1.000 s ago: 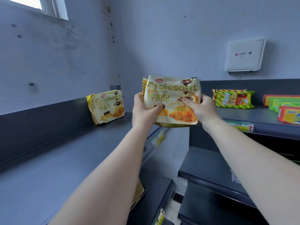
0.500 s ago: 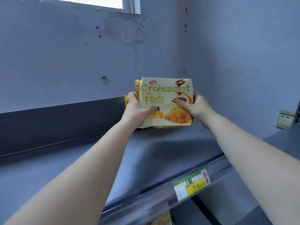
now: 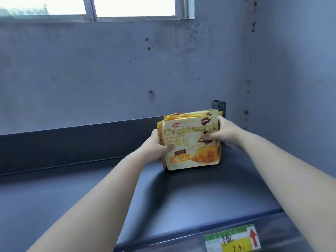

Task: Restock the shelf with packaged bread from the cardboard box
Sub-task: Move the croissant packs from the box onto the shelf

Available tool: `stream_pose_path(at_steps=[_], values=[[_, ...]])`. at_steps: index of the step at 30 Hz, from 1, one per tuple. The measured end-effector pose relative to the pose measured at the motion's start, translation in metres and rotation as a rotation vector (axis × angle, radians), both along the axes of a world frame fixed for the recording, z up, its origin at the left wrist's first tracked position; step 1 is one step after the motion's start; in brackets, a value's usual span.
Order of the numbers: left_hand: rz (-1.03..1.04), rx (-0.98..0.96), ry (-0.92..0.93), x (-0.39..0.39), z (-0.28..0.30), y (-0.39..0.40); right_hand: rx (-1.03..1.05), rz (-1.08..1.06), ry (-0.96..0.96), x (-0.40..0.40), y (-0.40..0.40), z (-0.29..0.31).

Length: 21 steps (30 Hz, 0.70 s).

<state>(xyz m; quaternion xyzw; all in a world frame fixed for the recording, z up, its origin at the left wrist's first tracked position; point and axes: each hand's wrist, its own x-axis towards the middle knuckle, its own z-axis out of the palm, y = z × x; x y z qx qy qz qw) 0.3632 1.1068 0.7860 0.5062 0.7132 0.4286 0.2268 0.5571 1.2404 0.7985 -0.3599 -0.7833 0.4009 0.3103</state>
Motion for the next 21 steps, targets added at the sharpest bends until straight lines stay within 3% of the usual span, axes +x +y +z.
stream_pose_path(at_steps=[12, 16, 18, 21], values=[[-0.113, -0.030, -0.028, 0.012, 0.003, 0.014, 0.019, -0.243, 0.229, 0.010, -0.008, -0.002], [-0.152, -0.038, 0.000, 0.010, 0.005, 0.020, 0.027, -0.226, 0.141, 0.014, -0.010, 0.004], [-0.158, -0.014, 0.057, 0.007, 0.009, 0.016, 0.162, -0.320, 0.106, 0.013, -0.012, 0.011], [-0.085, 0.107, 0.144, -0.009, 0.026, -0.002, 0.604, -0.495, 0.116, -0.008, -0.029, 0.033]])
